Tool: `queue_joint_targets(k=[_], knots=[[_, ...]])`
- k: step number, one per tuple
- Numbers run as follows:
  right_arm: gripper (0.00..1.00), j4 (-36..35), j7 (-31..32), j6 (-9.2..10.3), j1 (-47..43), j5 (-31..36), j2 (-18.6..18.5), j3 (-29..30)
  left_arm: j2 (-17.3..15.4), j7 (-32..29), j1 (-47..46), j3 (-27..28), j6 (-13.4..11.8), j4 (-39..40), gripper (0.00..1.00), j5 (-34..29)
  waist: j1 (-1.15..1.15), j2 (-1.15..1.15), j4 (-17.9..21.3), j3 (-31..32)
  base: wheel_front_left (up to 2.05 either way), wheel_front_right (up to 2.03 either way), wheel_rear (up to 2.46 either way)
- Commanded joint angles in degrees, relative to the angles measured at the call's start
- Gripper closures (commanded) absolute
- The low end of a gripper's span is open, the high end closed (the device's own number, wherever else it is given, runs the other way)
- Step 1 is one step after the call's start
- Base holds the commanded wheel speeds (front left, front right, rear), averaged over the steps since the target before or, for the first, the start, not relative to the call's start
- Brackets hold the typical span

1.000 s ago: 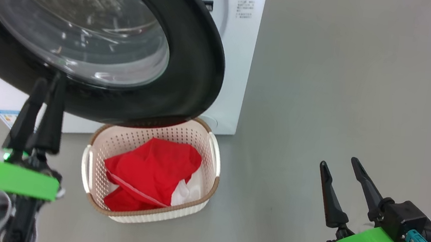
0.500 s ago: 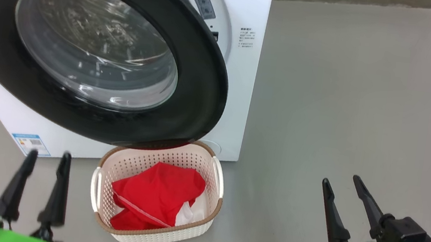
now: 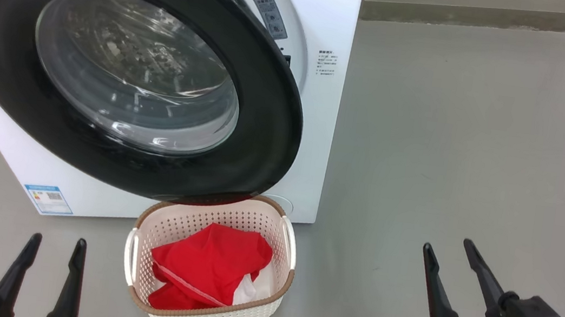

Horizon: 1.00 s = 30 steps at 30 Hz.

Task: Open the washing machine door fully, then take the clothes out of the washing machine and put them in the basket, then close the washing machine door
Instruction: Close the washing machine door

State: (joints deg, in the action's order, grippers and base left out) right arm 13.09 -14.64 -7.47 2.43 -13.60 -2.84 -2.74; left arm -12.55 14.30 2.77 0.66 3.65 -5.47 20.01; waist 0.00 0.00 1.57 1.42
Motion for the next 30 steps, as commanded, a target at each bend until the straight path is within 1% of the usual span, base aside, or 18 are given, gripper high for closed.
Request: queue_joint_targets(k=[1, 9, 15, 22, 23, 24, 25, 26, 27, 30], knots=[[0.0, -1.7, -0.4, -0.02, 0.2, 0.2, 0.0, -1.2, -0.4, 0.7, -0.8, 3.0, 0.7, 1.6, 0.0, -1.6, 0.0, 0.0, -0.1, 0.1, 0.0, 0.0, 0.0], [0.0, -1.9, -0.4, -0.02, -0.8, 0.5, 0.0, -0.8, 2.6, 0.7, 0.3, 5.3, 2.5, 1.5, 0.0, -6.5, 0.0, 0.0, -0.4, 0.3, 0.0, 0.0, 0.0], [0.0, -2.0, -0.4, -0.02, -0.6, 0.6, 0.0, -1.1, 3.7, 0.7, 0.4, 6.0, 3.3, 1.1, 0.0, -7.9, 0.0, 0.0, -0.4, 0.1, 0.0, 0.0, 0.0], [0.0, -1.2, -0.4, -0.02, 0.0, 1.6, 0.0, -2.0, 4.7, 0.7, 0.3, 6.1, 3.7, 1.4, 0.0, -8.9, 0.0, 0.0, -1.0, -0.2, 0.0, 0.0, 0.0], [0.07, -0.8, -0.4, -0.02, 0.2, 1.7, 0.0, -2.3, 4.9, 0.7, 0.3, 6.0, 3.7, 1.5, 0.0, -9.0, 0.0, 0.0, -1.2, -0.2, 0.0, 0.0, 0.0], [0.53, -0.5, -0.4, -0.02, 0.6, 1.7, 0.0, -2.5, 5.0, 0.7, 0.2, 5.9, 3.7, 1.6, 0.0, -9.1, 0.0, 0.0, -1.4, -0.2, 0.0, 0.0, 0.0], [0.64, -0.1, -0.4, -0.02, 1.0, 1.8, 0.0, -2.6, 5.2, 0.7, 0.2, 5.8, 3.7, 1.8, 0.0, -9.2, 0.0, 0.0, -1.6, -0.2, 0.0, 0.0, 0.0], [0.94, 0.4, -0.4, -0.02, 1.5, 1.9, 0.0, -2.9, 5.3, 0.7, 0.1, 5.7, 3.7, 1.9, 0.0, -9.3, 0.0, 0.0, -1.9, -0.3, 0.0, 0.0, 0.0], [1.0, 0.8, -0.4, -0.02, 2.1, 1.9, 0.0, -3.1, 5.4, 0.7, 0.0, 5.5, 3.8, 2.0, 0.0, -9.4, 0.0, 0.0, -2.2, -0.3, 0.0, 0.0, 0.0], [1.0, 2.0, -0.4, -0.02, 4.0, 1.9, -0.1, -3.7, 5.7, 0.7, -0.2, 5.1, 3.8, 2.3, 0.0, -9.7, 0.0, 0.0, -3.1, -0.6, 0.0, 0.0, 0.0]])
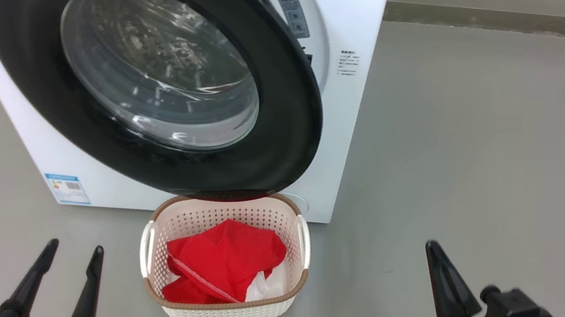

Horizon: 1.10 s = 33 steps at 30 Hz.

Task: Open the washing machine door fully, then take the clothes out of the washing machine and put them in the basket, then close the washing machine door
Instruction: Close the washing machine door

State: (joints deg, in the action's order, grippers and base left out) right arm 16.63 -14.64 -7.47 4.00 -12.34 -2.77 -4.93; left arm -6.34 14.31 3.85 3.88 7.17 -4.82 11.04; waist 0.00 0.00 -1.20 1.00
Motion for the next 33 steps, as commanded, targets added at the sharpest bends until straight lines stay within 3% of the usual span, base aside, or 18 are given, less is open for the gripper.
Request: queue_joint_targets(k=[1, 9, 20, 33], knots=[[1.0, -1.1, -0.4, -0.02, 3.2, 0.7, -0.2, -1.7, -0.4, 0.7, -1.4, 1.7, 0.3, 1.8, 0.0, -0.7, 0.0, 0.0, -0.6, -0.3, 0.0, 0.0, 0.0], [1.0, 4.5, -0.4, -0.02, 9.9, -2.8, -0.2, -5.0, 0.5, 0.7, -1.9, 0.4, 0.3, 3.3, 0.0, -1.0, 0.0, 0.0, -3.5, -1.6, 0.0, 0.0, 0.0], [1.0, 11.0, -0.4, -0.02, 23.5, -3.6, -0.6, -12.1, 1.7, 0.7, -5.4, -2.6, 0.3, 6.3, 0.0, -1.2, 0.0, 0.0, -9.0, -8.0, 0.0, 0.0, 0.0], [1.0, 15.7, -0.4, -0.02, 35.5, -3.2, -1.7, -11.7, 2.6, 0.7, -9.0, -4.2, 0.3, 7.2, 0.0, -1.3, 0.0, 0.0, -13.4, -14.9, 0.0, 0.0, 0.0]])
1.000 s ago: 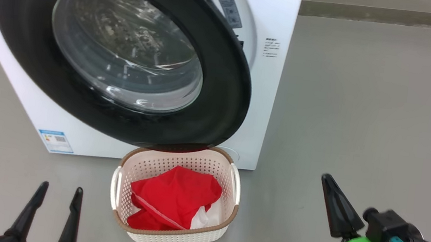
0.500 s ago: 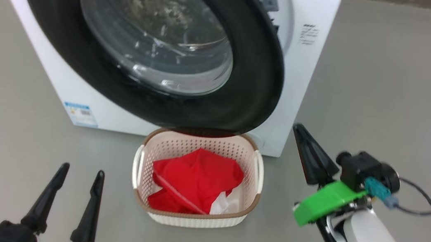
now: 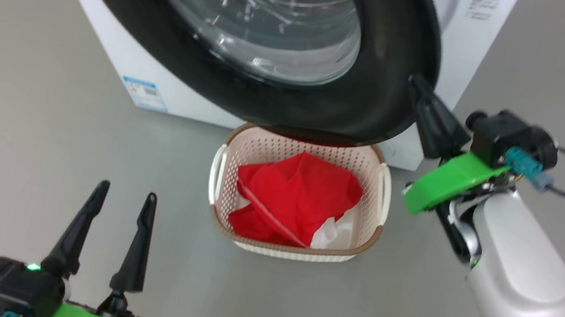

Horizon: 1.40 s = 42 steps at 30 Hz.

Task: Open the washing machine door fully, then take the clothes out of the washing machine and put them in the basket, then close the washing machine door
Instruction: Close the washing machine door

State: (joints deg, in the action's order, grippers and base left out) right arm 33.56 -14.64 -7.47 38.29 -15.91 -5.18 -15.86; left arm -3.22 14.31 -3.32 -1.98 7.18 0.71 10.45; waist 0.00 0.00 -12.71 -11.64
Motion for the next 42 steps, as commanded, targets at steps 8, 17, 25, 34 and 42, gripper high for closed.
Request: queue_joint_targets(k=[8, 17, 25, 34, 42], knots=[[1.0, 1.6, -0.4, -0.02, 8.1, -0.2, -0.3, 0.6, -0.3, 0.7, -4.3, 0.6, 0.3, 1.4, 0.0, -0.1, 0.0, 0.0, -3.2, -5.9, 0.0, 0.0, 0.0], [1.0, 4.6, -0.4, -0.02, 14.8, -0.4, -1.0, 3.8, -0.1, 0.7, -6.8, -0.5, 0.3, 1.2, 0.0, 0.6, 0.0, 0.0, -4.3, -9.2, 0.0, 0.0, 0.0], [1.0, 10.2, -0.4, -0.02, 22.4, -0.7, -3.1, 4.0, -0.1, 0.7, -8.9, -1.6, 0.3, 0.1, 0.0, 2.4, 0.0, 0.0, -5.8, -11.7, 0.0, 0.0, 0.0], [1.0, 12.6, -0.4, -0.02, 27.1, 0.2, -3.5, 5.6, -0.4, 0.7, -10.1, -1.9, 0.3, -0.7, 0.0, 3.3, 0.0, 0.0, -6.8, -12.6, 0.0, 0.0, 0.0], [1.0, 11.9, -0.4, -0.02, 25.8, 0.0, -2.8, 4.7, -1.0, 0.7, -10.5, -1.8, 0.3, -1.6, 0.0, 3.5, 0.0, 0.0, -6.3, -12.2, 0.0, 0.0, 0.0]])
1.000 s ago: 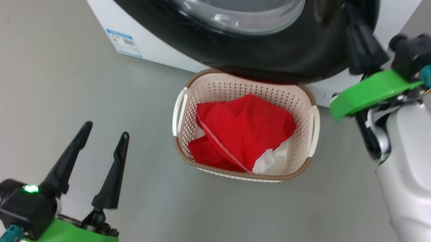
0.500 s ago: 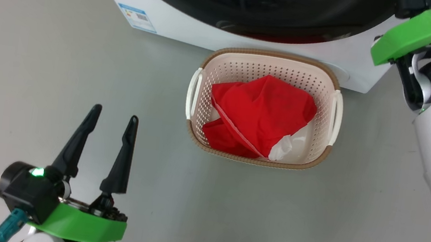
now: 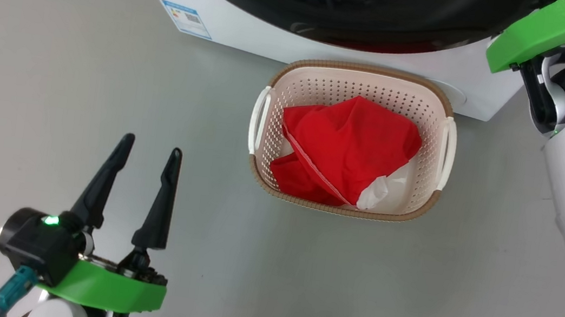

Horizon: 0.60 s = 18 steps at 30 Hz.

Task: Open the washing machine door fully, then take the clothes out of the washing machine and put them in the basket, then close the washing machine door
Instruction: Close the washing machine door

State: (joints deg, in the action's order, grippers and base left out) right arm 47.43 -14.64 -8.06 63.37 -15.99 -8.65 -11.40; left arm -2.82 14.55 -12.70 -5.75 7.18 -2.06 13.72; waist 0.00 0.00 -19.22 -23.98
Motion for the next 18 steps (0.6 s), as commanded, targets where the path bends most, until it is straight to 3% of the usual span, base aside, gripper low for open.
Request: queue_joint_targets(k=[1, 2, 3, 4, 5, 18], knots=[[1.0, -2.6, -0.4, 0.57, 0.3, -0.1, 0.8, 0.2, -1.5, 0.4, -1.1, 2.1, 0.3, 1.1, 0.0, 0.3, 0.0, 0.0, 0.4, 0.2, 0.0, 0.0, 0.0], [1.0, -2.6, -0.4, 0.57, 0.3, -0.1, 0.8, 0.2, -1.5, 0.4, -1.1, 2.1, 0.3, 1.1, 0.0, 0.3, 0.0, 0.0, 0.4, 0.2, 0.0, 0.0, 0.0], [0.86, -3.2, -0.4, 0.57, -0.2, -0.2, 1.0, 0.1, -1.5, 0.4, -1.1, 2.3, 0.3, 1.0, 0.0, 0.4, 0.0, 0.0, 0.7, 0.4, 0.0, 0.0, 0.0], [0.58, -3.9, -0.4, 0.57, -0.8, -0.2, 1.1, 0.1, -1.5, 0.4, -1.2, 2.4, 0.3, 1.0, 0.0, 0.6, 0.0, 0.0, 1.1, 0.6, 0.0, 0.0, 0.0], [0.0, -5.4, -0.4, 0.57, -2.2, 0.0, 1.4, -0.1, -1.6, 0.4, -1.2, 2.6, 0.3, 1.0, 0.0, 0.6, 0.0, 0.0, 1.7, 1.1, 0.0, 0.0, 0.0], [0.0, -18.9, -0.4, 0.57, -15.6, 2.9, 0.7, -2.1, -1.4, 0.4, 0.2, 4.6, 0.3, 2.3, 0.0, -0.2, 0.0, 0.0, 6.7, 6.0, 0.0, 0.0, 0.0]])
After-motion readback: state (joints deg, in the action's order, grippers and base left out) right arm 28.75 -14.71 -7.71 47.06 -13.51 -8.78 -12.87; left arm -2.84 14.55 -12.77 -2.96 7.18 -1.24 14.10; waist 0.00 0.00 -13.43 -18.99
